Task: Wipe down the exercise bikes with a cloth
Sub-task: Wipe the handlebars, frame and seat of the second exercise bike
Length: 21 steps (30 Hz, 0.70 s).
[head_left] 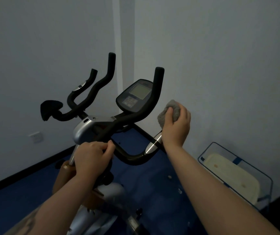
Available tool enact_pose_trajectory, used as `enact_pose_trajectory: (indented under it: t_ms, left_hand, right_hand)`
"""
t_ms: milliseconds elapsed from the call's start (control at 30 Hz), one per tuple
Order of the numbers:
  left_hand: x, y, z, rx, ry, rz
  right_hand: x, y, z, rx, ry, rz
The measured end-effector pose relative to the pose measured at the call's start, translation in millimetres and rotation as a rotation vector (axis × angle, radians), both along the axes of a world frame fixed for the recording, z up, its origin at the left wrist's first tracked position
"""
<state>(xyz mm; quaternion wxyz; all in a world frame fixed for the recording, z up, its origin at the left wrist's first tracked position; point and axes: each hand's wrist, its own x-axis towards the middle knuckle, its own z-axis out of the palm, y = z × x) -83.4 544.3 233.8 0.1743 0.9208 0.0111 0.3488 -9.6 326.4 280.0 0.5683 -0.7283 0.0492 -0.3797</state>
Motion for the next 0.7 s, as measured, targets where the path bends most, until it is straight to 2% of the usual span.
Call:
enact_pose_trajectory:
  t_ms: [200, 333, 467, 533, 633, 700]
  left_hand:
    - [-0.3, 0.1, 0.0, -0.008, 0.006, -0.004]
    - [-0.2, 1.5, -0.1, -0.024, -0.010, -0.017]
    - [-0.5, 1.1, -0.2, -0.019, -0.015, -0.014]
    - [-0.7, 1.1, -0.1, -0.017, -0.009, -0.012]
    - [-0.4, 2.3, 0.3, -0.008, -0.011, -0.005]
    - [0.1, 2.9, 0.3, -0.001, -0.012, -0.005]
  right_hand:
    - [-26.1, 23.3, -28.2, 0.215, 0.009, 0.035]
    - [-10.8, 12.3, -18.4, 0.350, 0.156, 0.093]
    - [-5.7, 9.6, -2.5, 0.364, 0.201, 0.034]
    - [-19.6, 23.2, -17.4, 0.376, 0.191, 0.040]
    - [-51.8, 42.4, -43.1, 0.354, 0.196, 0.150]
    - [-51.3, 37.3, -37.0, 0.382, 0.264, 0.205]
